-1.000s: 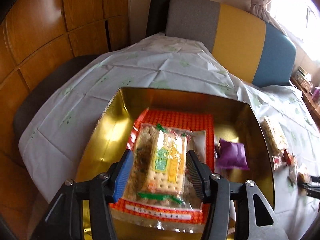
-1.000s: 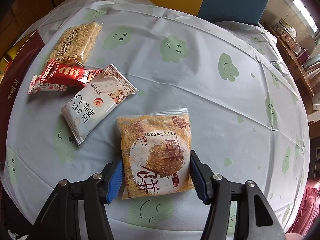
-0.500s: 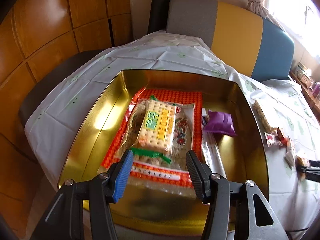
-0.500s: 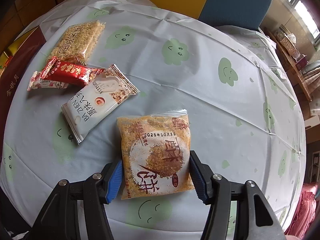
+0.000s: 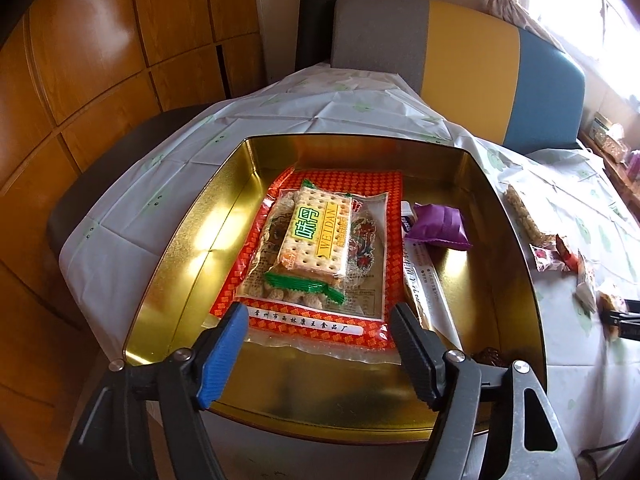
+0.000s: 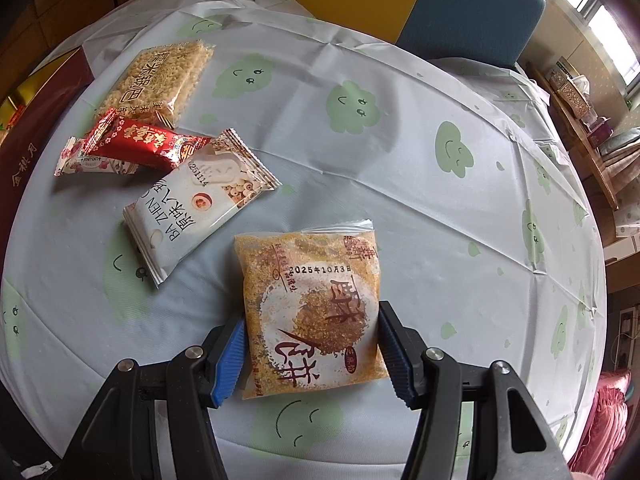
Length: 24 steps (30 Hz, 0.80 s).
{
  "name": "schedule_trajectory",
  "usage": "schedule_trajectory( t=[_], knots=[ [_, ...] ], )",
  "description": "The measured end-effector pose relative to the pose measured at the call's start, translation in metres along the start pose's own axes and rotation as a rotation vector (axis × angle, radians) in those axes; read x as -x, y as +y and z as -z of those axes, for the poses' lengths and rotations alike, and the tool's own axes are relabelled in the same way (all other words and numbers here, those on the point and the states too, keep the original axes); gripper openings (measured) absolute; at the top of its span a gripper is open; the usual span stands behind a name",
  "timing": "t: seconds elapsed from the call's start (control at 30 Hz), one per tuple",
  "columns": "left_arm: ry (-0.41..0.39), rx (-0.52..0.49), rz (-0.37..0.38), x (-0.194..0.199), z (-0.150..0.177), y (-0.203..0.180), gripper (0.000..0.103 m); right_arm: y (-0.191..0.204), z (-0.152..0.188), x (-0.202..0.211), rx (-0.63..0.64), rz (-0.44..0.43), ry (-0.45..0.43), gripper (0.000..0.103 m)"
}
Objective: Organize snacks
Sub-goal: 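Carry the brown rice-cake bag into the gold tray and open the right tool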
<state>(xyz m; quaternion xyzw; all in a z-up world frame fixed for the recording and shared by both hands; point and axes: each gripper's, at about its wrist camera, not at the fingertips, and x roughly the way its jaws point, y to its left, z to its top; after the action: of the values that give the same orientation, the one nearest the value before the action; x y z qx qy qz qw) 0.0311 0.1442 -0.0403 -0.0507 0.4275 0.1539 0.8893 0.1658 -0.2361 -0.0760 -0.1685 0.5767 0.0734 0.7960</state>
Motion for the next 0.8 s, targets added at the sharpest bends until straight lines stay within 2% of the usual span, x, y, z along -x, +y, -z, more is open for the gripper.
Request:
schedule_trajectory(
  t=[0.27, 0.8],
  knots=[
    [-0.01, 0.002, 0.008, 0.003, 0.001, -0.001, 0.08, 0.0, 0.0, 0.0, 0.006, 0.004, -0.002, 0.061],
    [-0.029, 0.007, 0.001, 0.01, 0.002, 0.011, 0.082, 0.0, 0.0, 0.001, 0.013, 0.012, -0.008, 0.06]
  ],
)
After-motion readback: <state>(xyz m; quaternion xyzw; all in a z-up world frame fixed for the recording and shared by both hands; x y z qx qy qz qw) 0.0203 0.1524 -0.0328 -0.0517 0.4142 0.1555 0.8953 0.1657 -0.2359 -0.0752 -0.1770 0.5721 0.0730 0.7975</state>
